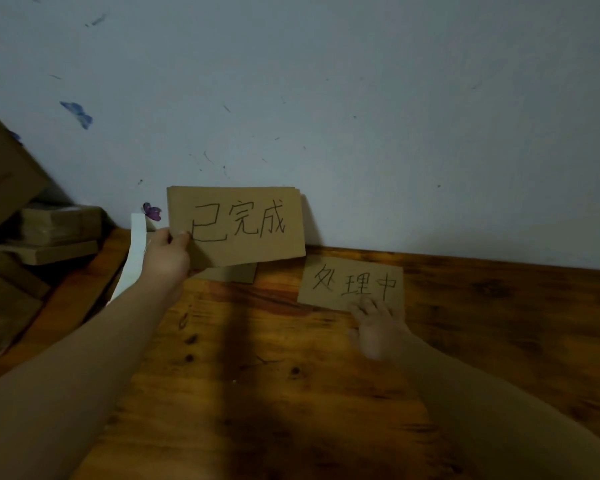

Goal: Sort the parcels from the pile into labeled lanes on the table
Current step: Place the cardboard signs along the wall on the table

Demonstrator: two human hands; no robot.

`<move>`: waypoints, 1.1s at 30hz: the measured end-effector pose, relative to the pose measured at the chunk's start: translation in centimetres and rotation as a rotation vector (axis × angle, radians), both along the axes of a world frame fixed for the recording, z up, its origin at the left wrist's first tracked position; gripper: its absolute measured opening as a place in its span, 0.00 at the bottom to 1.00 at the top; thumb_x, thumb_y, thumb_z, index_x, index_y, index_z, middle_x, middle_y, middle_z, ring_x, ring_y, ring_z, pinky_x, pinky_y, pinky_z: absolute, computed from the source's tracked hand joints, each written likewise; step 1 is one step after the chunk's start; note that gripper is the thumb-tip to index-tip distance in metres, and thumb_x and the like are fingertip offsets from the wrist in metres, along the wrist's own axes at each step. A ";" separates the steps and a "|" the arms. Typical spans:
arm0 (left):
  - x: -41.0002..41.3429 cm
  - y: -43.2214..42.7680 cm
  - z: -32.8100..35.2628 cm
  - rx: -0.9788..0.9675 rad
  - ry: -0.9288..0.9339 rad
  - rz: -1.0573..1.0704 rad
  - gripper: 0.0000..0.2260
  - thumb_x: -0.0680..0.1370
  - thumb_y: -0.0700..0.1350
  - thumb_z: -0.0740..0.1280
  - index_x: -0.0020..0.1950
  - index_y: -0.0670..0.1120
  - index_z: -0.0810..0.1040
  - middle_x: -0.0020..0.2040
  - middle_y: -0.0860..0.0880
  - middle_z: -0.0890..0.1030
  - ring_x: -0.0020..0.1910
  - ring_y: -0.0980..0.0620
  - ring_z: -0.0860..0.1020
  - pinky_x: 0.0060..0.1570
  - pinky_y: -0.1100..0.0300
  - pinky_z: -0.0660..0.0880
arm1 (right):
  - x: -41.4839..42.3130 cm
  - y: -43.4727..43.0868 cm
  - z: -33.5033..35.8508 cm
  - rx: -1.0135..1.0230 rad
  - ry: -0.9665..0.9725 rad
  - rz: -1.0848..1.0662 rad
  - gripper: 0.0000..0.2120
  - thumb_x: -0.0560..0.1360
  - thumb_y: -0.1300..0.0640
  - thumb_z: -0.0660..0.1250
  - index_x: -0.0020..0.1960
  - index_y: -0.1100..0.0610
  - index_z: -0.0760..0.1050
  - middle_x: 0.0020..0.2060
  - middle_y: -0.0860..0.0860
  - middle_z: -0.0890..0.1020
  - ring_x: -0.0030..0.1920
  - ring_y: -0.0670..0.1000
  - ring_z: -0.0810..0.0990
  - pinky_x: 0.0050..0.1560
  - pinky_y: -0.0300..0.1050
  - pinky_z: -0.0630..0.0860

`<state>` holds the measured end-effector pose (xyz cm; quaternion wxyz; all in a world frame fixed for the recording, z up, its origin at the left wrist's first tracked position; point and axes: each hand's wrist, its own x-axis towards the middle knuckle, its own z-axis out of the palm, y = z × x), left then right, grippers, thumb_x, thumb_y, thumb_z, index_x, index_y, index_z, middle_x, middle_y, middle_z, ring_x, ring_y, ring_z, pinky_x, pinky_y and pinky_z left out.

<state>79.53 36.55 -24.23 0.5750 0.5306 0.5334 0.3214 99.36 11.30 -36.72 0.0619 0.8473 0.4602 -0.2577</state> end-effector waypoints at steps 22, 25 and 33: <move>1.9 -6.4 2.3 -0.088 -0.062 -0.199 0.10 0.83 0.43 0.54 0.60 0.44 0.71 0.51 0.44 0.77 0.49 0.44 0.77 0.40 0.50 0.77 | -1.3 1.3 12.6 0.867 0.740 -0.859 0.17 0.76 0.54 0.69 0.63 0.56 0.72 0.55 0.50 0.79 0.51 0.49 0.77 0.49 0.44 0.78; 2.5 -8.0 3.1 -0.054 -0.078 -0.197 0.08 0.83 0.42 0.53 0.57 0.44 0.70 0.47 0.46 0.74 0.45 0.46 0.75 0.39 0.50 0.77 | -0.4 -2.1 13.1 0.929 0.680 -1.010 0.19 0.77 0.58 0.66 0.67 0.58 0.69 0.58 0.52 0.77 0.57 0.54 0.77 0.54 0.50 0.78; 5.9 -11.0 4.9 0.048 -0.039 -0.071 0.06 0.83 0.44 0.52 0.54 0.46 0.68 0.43 0.48 0.71 0.43 0.46 0.74 0.45 0.47 0.78 | 6.4 -13.8 11.2 0.694 0.273 -1.201 0.17 0.77 0.64 0.64 0.65 0.62 0.69 0.61 0.59 0.76 0.60 0.60 0.76 0.50 0.49 0.75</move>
